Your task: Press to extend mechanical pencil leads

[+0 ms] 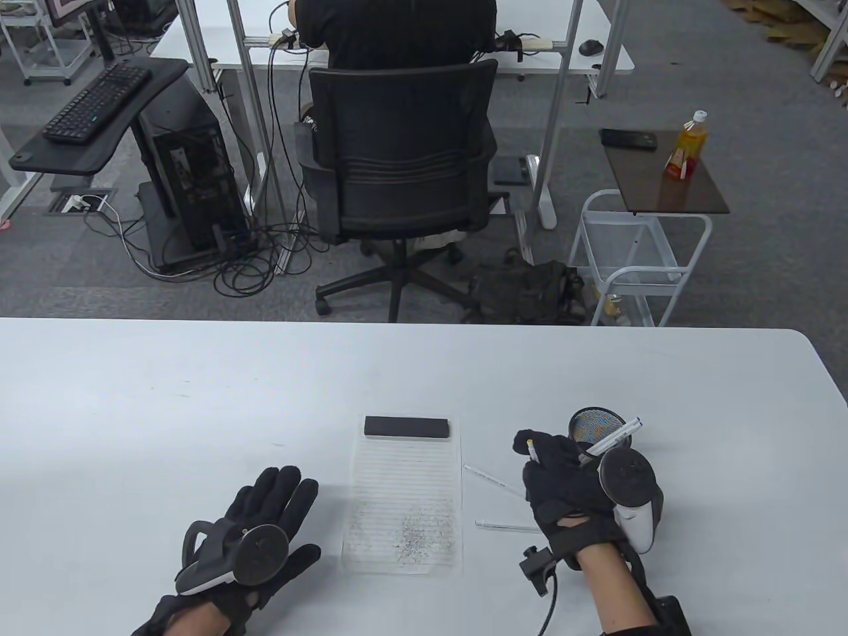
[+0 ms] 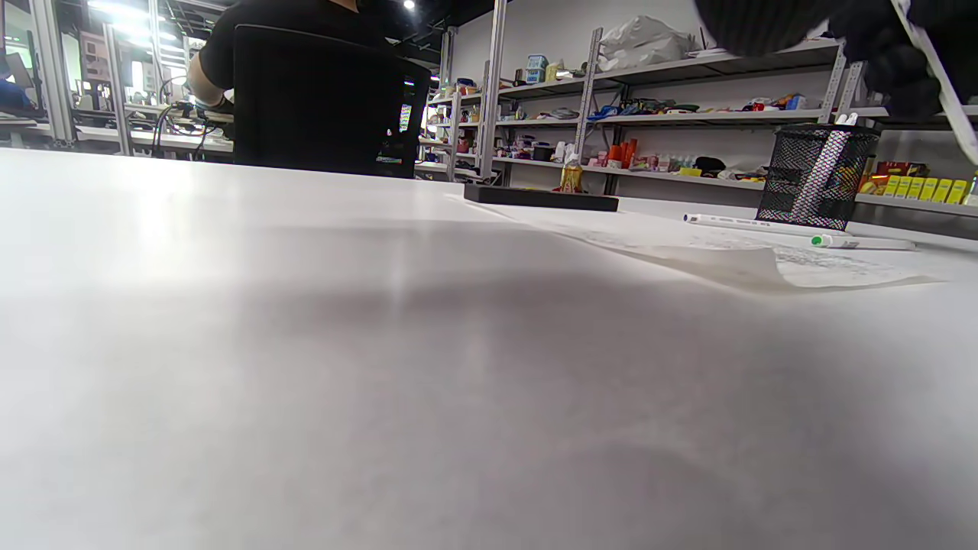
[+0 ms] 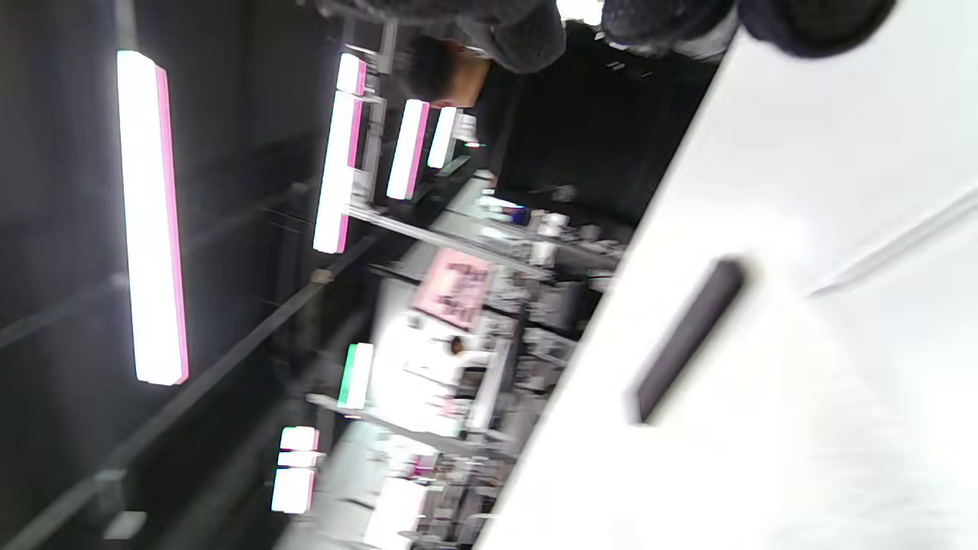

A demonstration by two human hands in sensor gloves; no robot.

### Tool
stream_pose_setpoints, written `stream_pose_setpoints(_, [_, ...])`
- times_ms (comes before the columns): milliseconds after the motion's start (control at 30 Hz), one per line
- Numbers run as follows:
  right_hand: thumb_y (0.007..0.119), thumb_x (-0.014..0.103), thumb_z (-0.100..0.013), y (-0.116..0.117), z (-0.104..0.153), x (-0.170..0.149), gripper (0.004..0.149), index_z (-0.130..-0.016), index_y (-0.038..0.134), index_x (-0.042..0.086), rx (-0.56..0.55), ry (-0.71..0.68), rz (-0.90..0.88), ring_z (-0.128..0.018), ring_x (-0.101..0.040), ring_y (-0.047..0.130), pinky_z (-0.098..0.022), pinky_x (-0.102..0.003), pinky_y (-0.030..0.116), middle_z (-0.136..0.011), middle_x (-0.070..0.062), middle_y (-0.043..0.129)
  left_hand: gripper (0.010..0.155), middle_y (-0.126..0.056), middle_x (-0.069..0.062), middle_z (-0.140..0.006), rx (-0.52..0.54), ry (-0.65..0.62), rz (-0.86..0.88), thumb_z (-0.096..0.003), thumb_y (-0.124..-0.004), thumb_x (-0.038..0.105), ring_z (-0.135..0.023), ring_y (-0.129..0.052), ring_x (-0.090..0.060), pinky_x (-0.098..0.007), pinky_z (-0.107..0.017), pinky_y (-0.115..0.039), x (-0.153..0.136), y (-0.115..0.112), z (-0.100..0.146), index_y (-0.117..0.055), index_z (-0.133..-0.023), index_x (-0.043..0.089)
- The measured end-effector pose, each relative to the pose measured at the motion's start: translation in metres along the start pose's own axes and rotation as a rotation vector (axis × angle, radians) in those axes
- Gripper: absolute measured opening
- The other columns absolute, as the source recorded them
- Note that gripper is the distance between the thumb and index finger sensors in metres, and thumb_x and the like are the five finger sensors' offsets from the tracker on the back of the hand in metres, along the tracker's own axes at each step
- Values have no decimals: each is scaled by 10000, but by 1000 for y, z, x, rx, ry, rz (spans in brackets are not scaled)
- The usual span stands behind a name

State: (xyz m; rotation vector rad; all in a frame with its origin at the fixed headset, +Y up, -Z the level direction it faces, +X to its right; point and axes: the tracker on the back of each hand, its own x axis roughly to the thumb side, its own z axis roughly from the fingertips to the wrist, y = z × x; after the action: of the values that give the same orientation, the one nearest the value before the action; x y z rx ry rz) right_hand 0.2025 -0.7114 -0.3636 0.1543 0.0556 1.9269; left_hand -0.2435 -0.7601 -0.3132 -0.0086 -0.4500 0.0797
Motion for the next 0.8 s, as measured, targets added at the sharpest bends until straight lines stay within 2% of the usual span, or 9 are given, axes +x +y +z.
stream_pose_setpoints(67, [735,112,-535,-13,3,-9,501,-1028,678,39,21,105,104,-709,-473,729,-515,-638,756,-915,-247,491,884,-270,-125,-1204,-2,-2,-1,-447,-664,635,-1114,-343,-459,-639,-765,-427,1,0,0,-287,-1146,247])
stream_pose_setpoints(167, [779,110,-521,-22,6,-18,519,-1021,677,18,-12,169,358,-727,-492,736,-532,-665,727,-887,-259,578,882,-268,-124,-1204,-1,-6,-4,-448,-663,634,-1115,-342,-459,-638,-766,-427,2,0,0,-288,-1146,247])
stream_pose_setpoints(267, [853,129,-498,-20,3,-23,568,-1018,661,5,-4,213,639,-755,-496,772,-550,-684,711,-882,-255,659,882,-270,-124,-1205,4,-8,-4,-447,-664,634,-1116,-342,-458,-639,-766,-428,2,0,0,-289,-1145,248])
stream_pose_setpoints(400, [937,147,-458,-11,-4,-29,625,-1007,694,-29,7,261,917,-700,-463,878,-527,-651,772,-857,-246,752,883,-271,-124,-1204,3,-7,-5,-446,-666,634,-1114,-346,-459,-639,-765,-429,2,0,0,-290,-1146,247])
stream_pose_setpoints(500, [975,160,-435,-5,-10,-36,608,-962,767,-60,16,296,1038,-643,-440,945,-495,-619,824,-819,-233,819,882,-272,-123,-1204,2,-8,-5,-447,-666,634,-1115,-346,-458,-638,-766,-429,2,-1,0,-290,-1145,248])
stream_pose_setpoints(600, [992,174,-431,0,-15,-41,592,-939,802,-63,14,316,1082,-578,-440,986,-440,-569,866,-791,-228,854,883,-272,-124,-1204,-1,-10,-5,-447,-667,634,-1115,-345,-459,-638,-766,-429,2,-1,0,-290,-1145,246])
stream_pose_setpoints(800, [989,174,-440,5,-21,-48,578,-929,805,-74,1,342,1140,-572,-443,998,-429,-556,877,-804,-228,853,883,-270,-125,-1204,-8,-10,-5,-447,-667,635,-1116,-343,-459,-638,-766,-427,3,-1,-1,-288,-1145,250])
